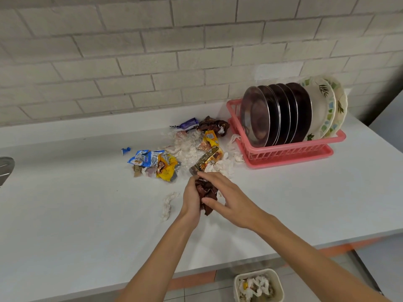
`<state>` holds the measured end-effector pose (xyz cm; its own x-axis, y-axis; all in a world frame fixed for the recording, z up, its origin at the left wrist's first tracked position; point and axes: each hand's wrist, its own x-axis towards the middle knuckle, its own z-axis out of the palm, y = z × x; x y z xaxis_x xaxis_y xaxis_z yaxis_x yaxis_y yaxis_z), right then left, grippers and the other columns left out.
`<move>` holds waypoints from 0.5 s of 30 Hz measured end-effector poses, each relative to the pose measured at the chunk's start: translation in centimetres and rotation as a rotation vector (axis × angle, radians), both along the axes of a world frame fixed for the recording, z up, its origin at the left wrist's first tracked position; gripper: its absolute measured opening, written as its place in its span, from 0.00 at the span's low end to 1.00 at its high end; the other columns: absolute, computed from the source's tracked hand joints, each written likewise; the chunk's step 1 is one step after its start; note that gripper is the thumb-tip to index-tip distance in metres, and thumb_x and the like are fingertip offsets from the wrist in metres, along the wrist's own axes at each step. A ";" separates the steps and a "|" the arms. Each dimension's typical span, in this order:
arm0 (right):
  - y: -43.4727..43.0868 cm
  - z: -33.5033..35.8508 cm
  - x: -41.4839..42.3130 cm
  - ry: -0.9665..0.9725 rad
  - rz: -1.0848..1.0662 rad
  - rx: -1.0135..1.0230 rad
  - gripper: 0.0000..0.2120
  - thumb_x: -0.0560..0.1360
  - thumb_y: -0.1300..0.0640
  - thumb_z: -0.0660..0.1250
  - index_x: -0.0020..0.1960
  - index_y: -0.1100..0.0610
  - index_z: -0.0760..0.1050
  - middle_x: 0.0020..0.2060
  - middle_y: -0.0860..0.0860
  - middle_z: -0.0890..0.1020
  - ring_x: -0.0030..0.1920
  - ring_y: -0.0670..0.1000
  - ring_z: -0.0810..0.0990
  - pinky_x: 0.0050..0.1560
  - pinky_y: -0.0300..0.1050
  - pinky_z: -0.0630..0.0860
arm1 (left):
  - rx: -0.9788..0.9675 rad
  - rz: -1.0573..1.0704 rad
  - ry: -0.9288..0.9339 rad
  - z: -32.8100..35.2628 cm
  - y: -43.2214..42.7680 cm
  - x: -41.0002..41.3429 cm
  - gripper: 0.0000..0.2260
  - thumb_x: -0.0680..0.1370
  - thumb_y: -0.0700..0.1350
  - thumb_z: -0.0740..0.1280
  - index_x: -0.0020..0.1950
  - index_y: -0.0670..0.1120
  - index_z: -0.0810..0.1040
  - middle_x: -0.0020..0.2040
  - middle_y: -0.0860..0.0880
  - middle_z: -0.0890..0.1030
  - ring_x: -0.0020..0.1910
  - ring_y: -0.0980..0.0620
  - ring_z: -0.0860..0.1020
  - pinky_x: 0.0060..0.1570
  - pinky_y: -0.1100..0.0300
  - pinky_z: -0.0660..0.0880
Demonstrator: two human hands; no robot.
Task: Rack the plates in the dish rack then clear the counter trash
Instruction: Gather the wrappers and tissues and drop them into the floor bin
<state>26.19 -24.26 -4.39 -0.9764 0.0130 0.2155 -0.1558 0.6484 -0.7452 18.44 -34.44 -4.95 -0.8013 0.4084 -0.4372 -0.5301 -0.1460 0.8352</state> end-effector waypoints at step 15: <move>2.9 -4.2 4.6 -0.033 -0.147 -0.097 0.26 0.74 0.62 0.72 0.69 0.46 0.73 0.58 0.44 0.74 0.58 0.44 0.75 0.53 0.34 0.74 | -0.230 -0.269 0.059 -2.7 1.9 3.6 0.21 0.84 0.57 0.52 0.50 0.46 0.80 0.42 0.45 0.85 0.38 0.50 0.84 0.43 0.50 0.81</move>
<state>30.75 -21.33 -8.63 -0.9689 0.1756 0.1741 -0.0388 0.5873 -0.8084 22.00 -32.58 -7.66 -0.7051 0.5043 -0.4985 -0.4741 0.1874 0.8603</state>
